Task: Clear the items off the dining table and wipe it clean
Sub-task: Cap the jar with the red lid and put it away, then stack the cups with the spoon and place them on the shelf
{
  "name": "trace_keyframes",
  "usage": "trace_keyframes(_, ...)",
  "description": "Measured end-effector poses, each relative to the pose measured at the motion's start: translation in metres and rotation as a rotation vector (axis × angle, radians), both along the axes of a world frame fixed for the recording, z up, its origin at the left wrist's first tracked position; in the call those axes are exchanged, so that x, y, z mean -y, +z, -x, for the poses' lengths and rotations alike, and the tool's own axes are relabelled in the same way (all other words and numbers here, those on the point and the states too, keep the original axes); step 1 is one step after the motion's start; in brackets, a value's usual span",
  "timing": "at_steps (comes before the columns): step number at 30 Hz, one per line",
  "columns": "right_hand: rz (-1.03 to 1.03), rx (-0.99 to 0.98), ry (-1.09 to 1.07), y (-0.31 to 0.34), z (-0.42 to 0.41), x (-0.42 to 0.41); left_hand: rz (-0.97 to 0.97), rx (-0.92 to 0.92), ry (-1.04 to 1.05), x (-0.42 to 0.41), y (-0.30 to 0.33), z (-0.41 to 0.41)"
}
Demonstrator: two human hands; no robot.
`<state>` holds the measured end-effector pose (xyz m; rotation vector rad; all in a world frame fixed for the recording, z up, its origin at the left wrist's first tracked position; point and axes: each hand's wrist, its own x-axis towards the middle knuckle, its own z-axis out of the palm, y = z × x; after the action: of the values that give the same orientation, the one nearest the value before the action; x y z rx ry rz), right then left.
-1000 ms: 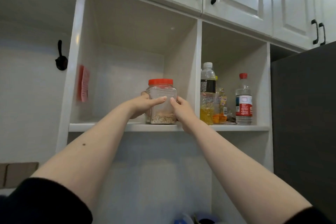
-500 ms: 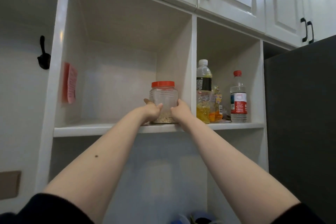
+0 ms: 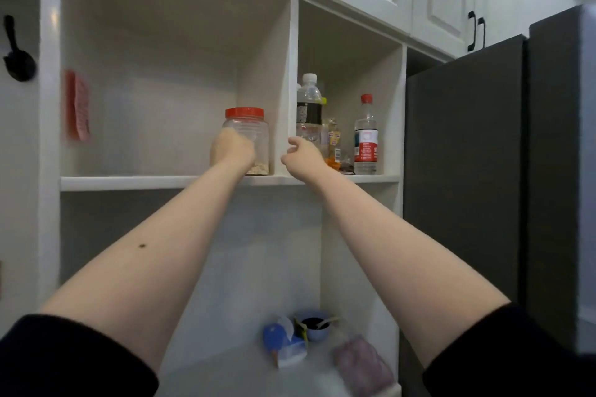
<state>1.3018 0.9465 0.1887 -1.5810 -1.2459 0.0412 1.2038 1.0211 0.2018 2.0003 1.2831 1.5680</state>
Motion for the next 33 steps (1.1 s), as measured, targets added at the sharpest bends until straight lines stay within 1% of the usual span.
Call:
trace_keyframes(2,0.003,0.018,-0.024,-0.005,-0.004,0.020,-0.023,0.019,0.005,0.024,-0.004,-0.005)
trace_keyframes(4,0.013,0.024,-0.058,-0.013,-0.011,0.045,-0.007,0.004,-0.055,0.050,-0.016,-0.015)
trace_keyframes(9,0.017,-0.036,-0.114,-0.039,-0.026,0.101,0.008,-0.062,-0.158,0.111,-0.051,-0.037)
trace_keyframes(13,0.038,-0.107,-0.158,-0.056,-0.040,0.153,0.086,-0.082,-0.257,0.152,-0.072,-0.054)
trace_keyframes(17,0.034,-0.120,-0.274,-0.066,-0.052,0.213,0.136,-0.098,-0.394,0.194,-0.083,-0.073)
trace_keyframes(25,0.048,-0.171,-0.532,-0.088,-0.052,0.330,0.132,-0.153,-0.684,0.292,-0.102,-0.106)
trace_keyframes(33,0.027,-0.271,-0.794,-0.129,0.002,0.432,0.116,-0.282,-0.934,0.381,-0.143,-0.088)
